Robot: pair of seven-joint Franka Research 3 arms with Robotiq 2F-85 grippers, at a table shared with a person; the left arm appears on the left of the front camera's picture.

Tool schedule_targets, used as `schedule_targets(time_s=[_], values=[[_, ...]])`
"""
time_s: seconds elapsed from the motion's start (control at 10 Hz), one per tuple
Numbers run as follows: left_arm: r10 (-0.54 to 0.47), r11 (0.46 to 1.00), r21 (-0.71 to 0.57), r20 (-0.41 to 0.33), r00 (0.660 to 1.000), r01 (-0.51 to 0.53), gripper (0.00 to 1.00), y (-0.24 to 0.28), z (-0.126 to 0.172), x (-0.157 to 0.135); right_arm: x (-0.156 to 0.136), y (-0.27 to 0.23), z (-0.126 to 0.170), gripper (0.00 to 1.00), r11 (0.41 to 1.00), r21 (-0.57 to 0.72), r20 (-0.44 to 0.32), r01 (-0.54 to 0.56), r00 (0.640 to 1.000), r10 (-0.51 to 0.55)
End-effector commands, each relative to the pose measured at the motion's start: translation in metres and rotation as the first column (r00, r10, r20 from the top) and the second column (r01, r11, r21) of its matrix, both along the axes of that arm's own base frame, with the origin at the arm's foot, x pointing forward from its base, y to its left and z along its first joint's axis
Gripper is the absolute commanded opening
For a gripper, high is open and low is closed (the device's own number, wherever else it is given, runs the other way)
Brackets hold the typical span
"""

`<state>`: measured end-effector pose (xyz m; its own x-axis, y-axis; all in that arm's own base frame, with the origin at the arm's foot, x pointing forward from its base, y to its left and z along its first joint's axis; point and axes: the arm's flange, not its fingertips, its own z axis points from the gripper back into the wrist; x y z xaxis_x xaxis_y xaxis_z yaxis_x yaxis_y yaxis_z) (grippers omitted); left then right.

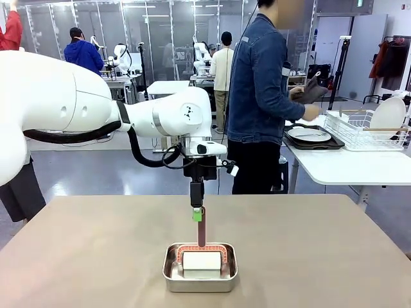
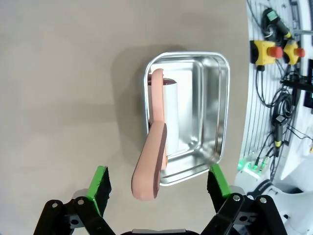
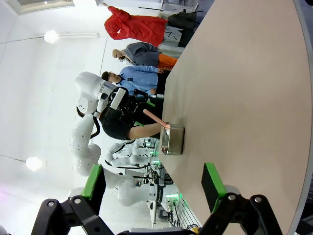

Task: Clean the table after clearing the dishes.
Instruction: When the right (or left) Handle tray is removed, use the right hand (or left hand) to clean the right (or left) side of the table with the Lint Roller.

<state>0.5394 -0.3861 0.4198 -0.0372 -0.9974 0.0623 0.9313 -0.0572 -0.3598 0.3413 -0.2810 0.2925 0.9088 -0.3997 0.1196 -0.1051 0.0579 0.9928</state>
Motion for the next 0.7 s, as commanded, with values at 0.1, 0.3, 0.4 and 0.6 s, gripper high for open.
schedule_targets(time_s=[0.1, 0.3, 0.4, 0.6], values=[[-0.004, 0.999, -0.038, -0.061, 0.998, 0.002, 1.0, -0.003, -0.011, 0.002, -0.002, 0.001, 0.003, 1.0, 1.0, -0.01, -0.008, -0.002, 1.0, 0.002], [-0.033, 0.999, -0.016, -0.103, 0.994, 0.032, 1.0, -0.009, -0.021, 0.002, -0.002, 0.001, 0.003, 1.0, 1.0, -0.01, -0.008, -0.002, 1.0, 0.002], [-0.036, 0.999, -0.015, -0.107, 0.994, 0.034, 1.0, -0.008, -0.021, 0.002, -0.002, 0.001, 0.003, 1.0, 1.0, -0.01, -0.008, -0.002, 1.0, 0.002], [-0.03, 0.999, -0.024, -0.099, 0.995, 0.028, 0.52, -0.007, -0.021, 0.002, -0.002, 0.001, 0.003, 1.0, 1.0, -0.01, -0.008, -0.002, 1.0, 0.002]])
